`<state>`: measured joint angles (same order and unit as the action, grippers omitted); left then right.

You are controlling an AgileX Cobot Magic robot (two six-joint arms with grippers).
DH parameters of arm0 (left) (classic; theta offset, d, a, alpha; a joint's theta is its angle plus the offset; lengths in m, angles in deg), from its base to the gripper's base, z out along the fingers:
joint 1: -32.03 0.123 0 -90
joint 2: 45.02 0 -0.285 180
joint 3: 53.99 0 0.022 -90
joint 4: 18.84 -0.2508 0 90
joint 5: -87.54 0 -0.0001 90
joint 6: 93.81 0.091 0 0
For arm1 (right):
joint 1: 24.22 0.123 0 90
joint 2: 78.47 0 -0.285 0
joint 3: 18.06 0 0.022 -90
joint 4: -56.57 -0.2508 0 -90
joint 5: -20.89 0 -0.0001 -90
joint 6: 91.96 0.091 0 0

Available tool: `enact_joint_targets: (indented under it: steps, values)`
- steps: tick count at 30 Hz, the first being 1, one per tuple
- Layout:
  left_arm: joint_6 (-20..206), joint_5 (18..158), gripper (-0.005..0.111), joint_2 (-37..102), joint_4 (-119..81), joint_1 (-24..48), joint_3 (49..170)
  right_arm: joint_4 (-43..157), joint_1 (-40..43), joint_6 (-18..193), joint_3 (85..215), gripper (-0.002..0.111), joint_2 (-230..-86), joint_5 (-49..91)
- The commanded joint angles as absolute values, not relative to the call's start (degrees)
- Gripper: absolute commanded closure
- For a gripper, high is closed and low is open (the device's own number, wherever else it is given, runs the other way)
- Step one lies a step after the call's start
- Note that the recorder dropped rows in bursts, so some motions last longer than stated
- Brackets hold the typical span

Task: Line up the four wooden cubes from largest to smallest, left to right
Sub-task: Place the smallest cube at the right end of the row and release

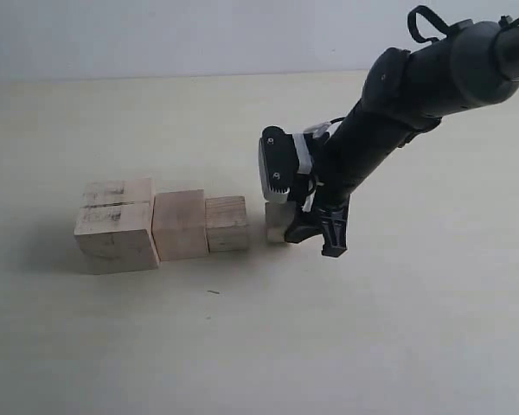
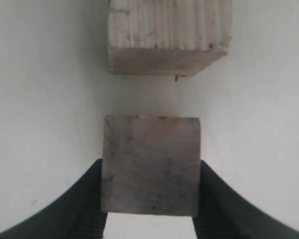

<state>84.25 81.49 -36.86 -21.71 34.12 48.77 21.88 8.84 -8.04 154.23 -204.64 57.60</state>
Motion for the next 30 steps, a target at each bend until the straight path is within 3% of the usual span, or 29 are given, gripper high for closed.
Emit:
enact_joint_targets:
  steps: [1, 30]
  values:
    - [84.17, 81.58, 0.104, -37.23, -21.34, 34.23, 48.79, 21.13, 9.68, -9.82, 154.46, 0.108, -206.15, 55.18]
    - [84.17, 81.58, 0.104, -37.23, -21.34, 34.23, 48.79, 20.09, 12.73, -10.83, 154.46, 0.108, -206.21, 54.68]
